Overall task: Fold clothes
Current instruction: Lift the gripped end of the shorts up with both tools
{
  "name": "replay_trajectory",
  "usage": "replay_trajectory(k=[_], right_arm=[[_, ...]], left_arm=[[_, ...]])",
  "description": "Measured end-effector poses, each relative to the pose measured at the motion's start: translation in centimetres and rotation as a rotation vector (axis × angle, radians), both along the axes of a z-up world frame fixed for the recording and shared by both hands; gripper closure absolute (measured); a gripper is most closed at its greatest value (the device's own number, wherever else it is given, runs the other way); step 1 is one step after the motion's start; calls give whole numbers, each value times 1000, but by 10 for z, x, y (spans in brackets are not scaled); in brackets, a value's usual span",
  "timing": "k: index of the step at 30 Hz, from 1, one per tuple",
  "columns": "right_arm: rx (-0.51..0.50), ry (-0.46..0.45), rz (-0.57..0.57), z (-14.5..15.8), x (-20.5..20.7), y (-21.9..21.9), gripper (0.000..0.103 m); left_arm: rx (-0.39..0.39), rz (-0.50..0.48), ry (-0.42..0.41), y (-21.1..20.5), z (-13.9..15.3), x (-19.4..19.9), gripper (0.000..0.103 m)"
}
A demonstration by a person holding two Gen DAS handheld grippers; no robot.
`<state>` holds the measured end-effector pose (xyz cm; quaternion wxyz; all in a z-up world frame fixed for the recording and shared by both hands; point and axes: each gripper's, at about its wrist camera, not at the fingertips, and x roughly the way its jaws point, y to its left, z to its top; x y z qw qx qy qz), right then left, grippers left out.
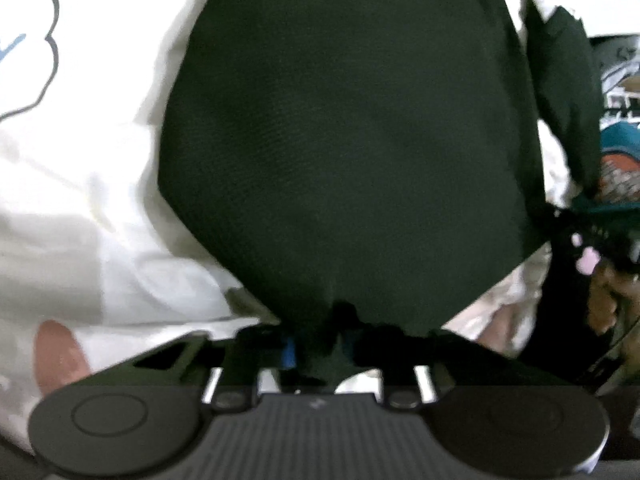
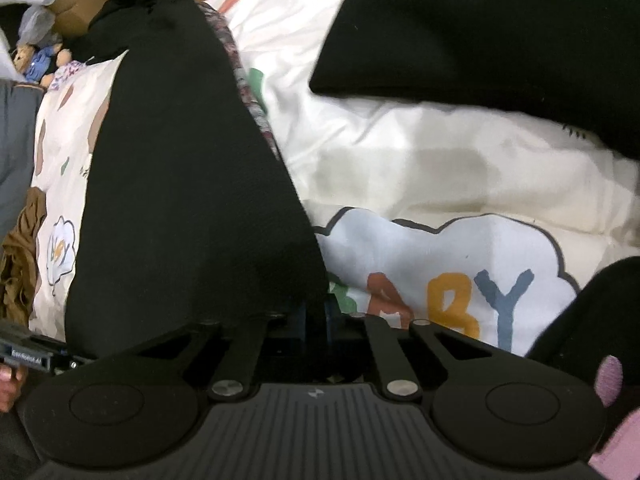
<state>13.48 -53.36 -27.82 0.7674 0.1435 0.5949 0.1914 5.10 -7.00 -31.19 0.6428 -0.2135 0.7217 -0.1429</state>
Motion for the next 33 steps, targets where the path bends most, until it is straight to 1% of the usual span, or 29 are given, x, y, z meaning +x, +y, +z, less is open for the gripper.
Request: replay_trajectory(k=[4, 6, 7, 9, 11, 12, 13, 15, 17, 20, 21, 22, 24, 27, 30, 31, 33], right_arm=[[28, -29, -10, 21, -5, -4, 96], [37, -42, -12, 30, -11, -3, 97], [40, -46, -13, 39, -15, -6, 97], [47, -51, -17, 52, -20, -8, 97], [64, -55, -25, 53, -18, -5, 97], [77, -58, -29, 57, -19, -7, 97], [84, -59, -31, 56, -16, -4, 97], [131, -63, -42, 64, -13, 0, 98], [157, -64, -43, 68, -11, 5, 98], [169, -63, -8, 91, -9, 14, 98], [164, -74, 27, 104, -9, 21, 98], [145, -89, 63, 114, -9, 28, 98], [89, -112, 147, 135, -7, 45, 98], [47, -88, 207, 153, -2, 63, 98], [28, -60, 211, 164, 1, 75, 98], [22, -56, 211, 167, 1, 80, 98], [12, -64, 201, 170, 0, 90, 98]], left_arm=[[-13, 6, -6, 5, 6, 5, 91], [-32, 8, -18, 8, 11, 5, 93], [-43, 9, -25, 4, 16, 12, 94], [-68, 10, -47, -8, 32, 26, 94], [-88, -6, -81, -13, 53, 37, 95], [-92, -11, -88, -15, 58, 39, 95], [-97, -17, -98, -14, 64, 41, 95], [-108, -33, -124, -11, 81, 47, 95], [-116, -56, -149, -11, 95, 55, 95], [-115, -103, -181, 4, 120, 63, 95], [-109, -118, -191, 3, 124, 64, 95], [-107, -126, -198, 12, 131, 66, 95], [-110, -137, -213, 51, 153, 71, 95], [-125, -126, -223, 66, 165, 69, 95], [-136, -124, -235, 63, 168, 69, 95], [-134, -124, -238, 51, 164, 67, 96], [-125, -122, -245, 42, 160, 69, 95]])
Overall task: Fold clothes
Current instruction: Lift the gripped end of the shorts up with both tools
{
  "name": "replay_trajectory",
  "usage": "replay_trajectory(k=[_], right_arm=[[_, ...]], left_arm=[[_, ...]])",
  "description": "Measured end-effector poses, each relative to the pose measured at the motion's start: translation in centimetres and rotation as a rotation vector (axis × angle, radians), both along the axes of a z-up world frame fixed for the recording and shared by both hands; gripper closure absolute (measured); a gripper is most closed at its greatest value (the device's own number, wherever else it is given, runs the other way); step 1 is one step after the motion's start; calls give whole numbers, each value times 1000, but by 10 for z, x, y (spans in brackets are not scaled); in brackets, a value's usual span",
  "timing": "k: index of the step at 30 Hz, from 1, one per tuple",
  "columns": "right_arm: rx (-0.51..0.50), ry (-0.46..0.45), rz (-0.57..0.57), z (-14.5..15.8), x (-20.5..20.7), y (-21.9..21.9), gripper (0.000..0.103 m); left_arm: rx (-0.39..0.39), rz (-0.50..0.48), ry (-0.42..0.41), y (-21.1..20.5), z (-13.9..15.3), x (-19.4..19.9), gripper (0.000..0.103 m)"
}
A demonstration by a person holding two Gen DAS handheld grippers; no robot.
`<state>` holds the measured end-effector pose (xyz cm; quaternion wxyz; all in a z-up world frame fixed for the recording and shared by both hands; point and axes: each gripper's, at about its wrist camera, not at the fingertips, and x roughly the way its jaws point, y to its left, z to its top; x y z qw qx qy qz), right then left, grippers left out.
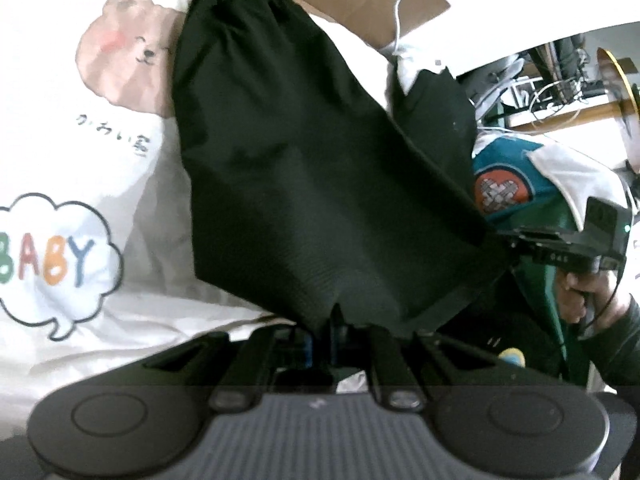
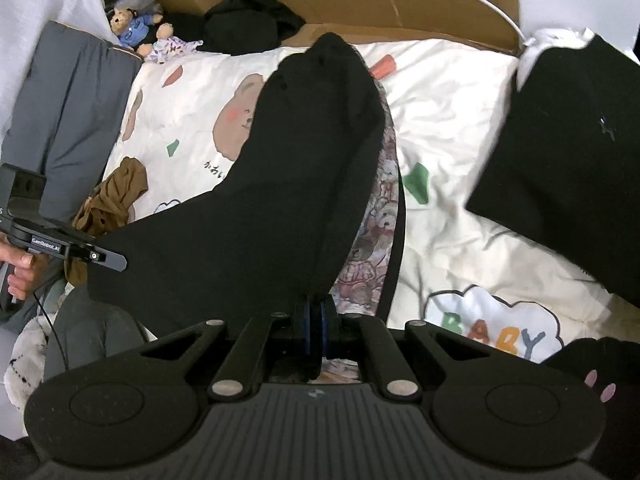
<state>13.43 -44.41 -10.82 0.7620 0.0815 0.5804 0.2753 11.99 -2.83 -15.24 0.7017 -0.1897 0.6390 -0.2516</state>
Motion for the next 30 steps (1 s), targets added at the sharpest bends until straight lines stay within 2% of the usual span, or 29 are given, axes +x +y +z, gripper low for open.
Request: replay_trajectory(k=[1, 8, 11, 16, 22, 26, 30], right_arm=[[-5, -4, -9, -1, 0, 4, 98], [-9, 85, -112, -61, -9, 26, 98], [6, 86, -163, -82, -17, 36, 98], [2, 71, -247, -99, -24, 30, 98], [-34, 60, -326, -123, -38, 15, 98], [-10, 73, -372, -142, -46, 12, 98], [-41, 86, -371, -155, -50, 20, 95]], left_arm=[[4, 2, -1, 2, -1, 0, 95], [22, 5, 19, 12, -19, 1, 96], [25, 2, 24, 21, -25, 4, 96], [26, 6, 28, 32, -37, 12, 96], [23, -31, 60, 18, -63, 16, 96], [30, -51, 61, 8, -64, 17, 96], [38, -53, 50, 6, -59, 20, 96]])
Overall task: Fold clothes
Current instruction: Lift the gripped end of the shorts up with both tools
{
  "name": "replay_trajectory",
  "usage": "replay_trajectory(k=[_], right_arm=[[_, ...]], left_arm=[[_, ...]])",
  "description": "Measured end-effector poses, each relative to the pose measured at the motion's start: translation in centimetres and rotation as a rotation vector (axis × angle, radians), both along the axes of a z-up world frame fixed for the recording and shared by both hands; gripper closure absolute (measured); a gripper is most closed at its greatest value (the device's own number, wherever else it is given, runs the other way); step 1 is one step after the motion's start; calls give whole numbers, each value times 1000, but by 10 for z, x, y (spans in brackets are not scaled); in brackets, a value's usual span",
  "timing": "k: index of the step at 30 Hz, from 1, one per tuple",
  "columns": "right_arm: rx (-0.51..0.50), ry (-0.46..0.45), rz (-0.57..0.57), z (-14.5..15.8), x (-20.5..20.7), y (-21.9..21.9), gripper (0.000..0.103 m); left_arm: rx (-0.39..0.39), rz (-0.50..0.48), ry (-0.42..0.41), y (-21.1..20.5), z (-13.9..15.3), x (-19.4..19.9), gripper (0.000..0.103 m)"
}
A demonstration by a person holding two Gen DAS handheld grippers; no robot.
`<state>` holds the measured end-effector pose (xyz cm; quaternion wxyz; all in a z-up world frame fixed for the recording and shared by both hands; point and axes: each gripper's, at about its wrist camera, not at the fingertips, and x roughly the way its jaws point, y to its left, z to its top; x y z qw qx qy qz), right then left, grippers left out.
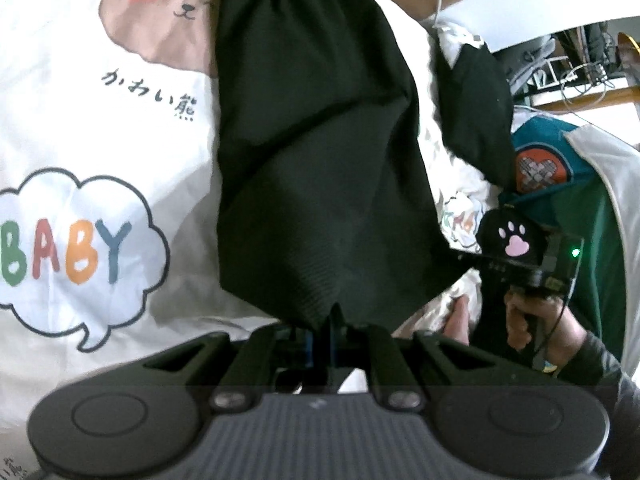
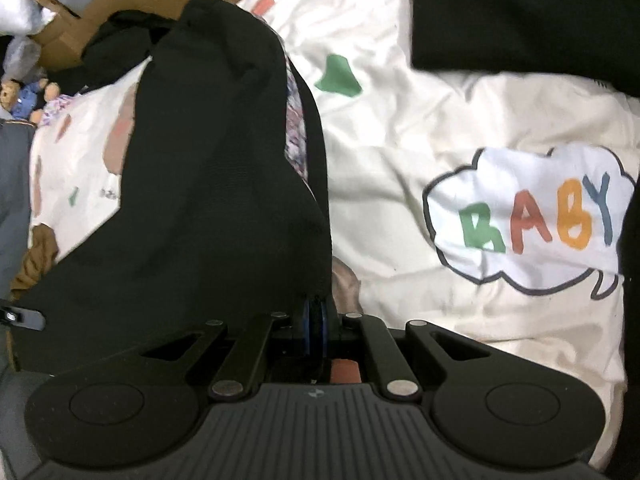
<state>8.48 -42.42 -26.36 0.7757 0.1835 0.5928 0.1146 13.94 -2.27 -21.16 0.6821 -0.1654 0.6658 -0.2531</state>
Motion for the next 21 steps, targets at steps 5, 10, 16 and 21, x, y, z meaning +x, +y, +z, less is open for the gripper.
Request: replay_trajectory(k=[5, 10, 16, 21], right_arm=[[-13, -4, 27, -2, 3, 5, 73], [12, 20, 26, -13, 7, 6, 63], [70, 32, 37, -25, 4, 9, 63], [76, -4, 138, -14, -3, 20, 96]], left_arm=[[13, 19, 3, 7, -1, -2, 96], [12, 30, 8, 14, -2, -6, 96], [14, 35, 15, 23, -1, -10, 96], [9, 31, 10, 26, 5, -11, 96]])
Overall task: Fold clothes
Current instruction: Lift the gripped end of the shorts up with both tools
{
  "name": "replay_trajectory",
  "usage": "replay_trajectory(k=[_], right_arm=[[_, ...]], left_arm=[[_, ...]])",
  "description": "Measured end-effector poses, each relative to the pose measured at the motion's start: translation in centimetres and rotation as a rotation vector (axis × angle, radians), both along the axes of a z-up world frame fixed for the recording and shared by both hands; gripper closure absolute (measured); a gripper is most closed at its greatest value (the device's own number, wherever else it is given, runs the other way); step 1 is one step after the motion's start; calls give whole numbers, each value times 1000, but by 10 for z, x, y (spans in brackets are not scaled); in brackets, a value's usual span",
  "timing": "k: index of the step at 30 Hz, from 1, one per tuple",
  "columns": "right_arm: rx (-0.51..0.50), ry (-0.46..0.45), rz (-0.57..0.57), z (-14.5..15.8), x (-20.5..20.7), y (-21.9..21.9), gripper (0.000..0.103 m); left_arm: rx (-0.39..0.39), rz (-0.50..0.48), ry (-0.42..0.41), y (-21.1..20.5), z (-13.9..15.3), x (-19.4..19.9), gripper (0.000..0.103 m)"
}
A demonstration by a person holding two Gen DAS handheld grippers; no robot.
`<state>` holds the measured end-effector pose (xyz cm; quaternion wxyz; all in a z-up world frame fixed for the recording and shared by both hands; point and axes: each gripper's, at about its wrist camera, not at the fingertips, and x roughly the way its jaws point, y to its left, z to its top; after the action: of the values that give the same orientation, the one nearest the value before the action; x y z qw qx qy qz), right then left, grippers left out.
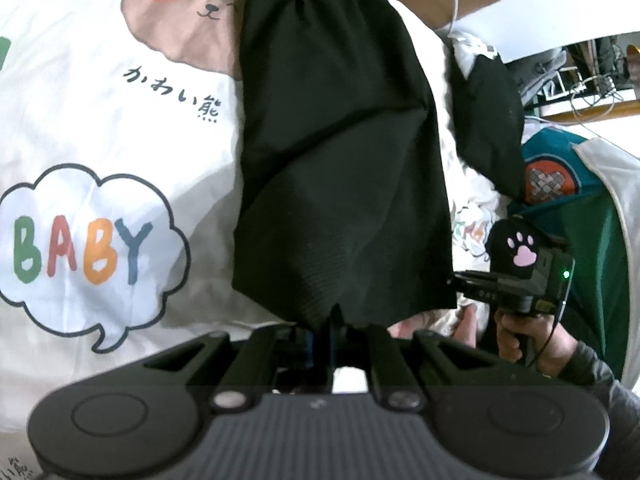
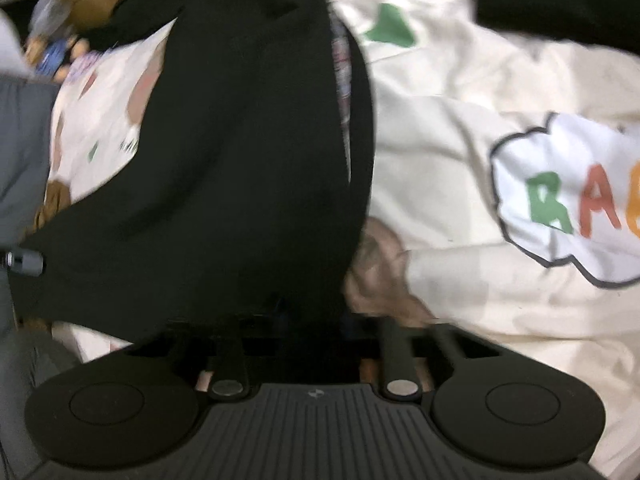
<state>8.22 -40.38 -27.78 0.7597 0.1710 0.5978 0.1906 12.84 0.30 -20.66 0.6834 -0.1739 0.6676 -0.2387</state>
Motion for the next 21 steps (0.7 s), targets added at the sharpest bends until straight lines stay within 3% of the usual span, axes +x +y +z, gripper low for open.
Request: replay_trajectory(k=[5, 13, 21], right_arm=[[39, -22, -27, 29, -5, -4, 97], [162, -87, -160, 100, -25, -10, 97], [275, -107, -165, 155, -44, -10, 97]], left_arm=[[-24, -9, -26, 2, 19, -3, 96], [-60, -19, -82, 17, 62, -14, 96], [-79, -1, -109, 51, 100, -36, 96]])
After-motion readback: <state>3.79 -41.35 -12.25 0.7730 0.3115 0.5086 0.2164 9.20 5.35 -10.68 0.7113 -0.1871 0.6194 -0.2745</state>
